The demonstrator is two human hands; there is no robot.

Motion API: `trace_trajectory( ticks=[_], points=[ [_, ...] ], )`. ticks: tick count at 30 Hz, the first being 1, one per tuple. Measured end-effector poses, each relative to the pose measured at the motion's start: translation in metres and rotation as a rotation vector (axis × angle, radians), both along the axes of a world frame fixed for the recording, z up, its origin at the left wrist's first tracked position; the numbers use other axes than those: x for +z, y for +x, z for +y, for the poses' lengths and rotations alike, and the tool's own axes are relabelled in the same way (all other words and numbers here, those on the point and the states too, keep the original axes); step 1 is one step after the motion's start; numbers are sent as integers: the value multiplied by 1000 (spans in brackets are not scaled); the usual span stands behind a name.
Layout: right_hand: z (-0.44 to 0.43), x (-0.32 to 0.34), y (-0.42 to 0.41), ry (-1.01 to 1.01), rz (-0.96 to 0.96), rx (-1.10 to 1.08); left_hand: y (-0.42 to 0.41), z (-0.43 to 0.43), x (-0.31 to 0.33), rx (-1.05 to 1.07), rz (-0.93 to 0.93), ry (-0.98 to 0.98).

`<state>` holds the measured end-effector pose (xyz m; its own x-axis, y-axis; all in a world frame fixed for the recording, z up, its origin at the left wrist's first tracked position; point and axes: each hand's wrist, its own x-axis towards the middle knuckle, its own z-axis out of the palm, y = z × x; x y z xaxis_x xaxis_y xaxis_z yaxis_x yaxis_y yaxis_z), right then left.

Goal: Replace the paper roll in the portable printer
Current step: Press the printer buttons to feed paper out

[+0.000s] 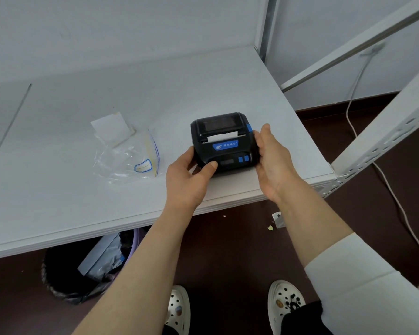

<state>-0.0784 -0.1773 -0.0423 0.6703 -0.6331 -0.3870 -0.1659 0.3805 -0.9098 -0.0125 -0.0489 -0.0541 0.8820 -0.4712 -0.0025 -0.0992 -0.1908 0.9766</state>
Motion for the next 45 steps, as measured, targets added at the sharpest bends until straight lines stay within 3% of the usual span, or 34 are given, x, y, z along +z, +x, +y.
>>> trace_trajectory(
  ticks=[45],
  points=[
    [1,4,0,-16,28,9,-1,0,2,3,17,-15]
  ],
)
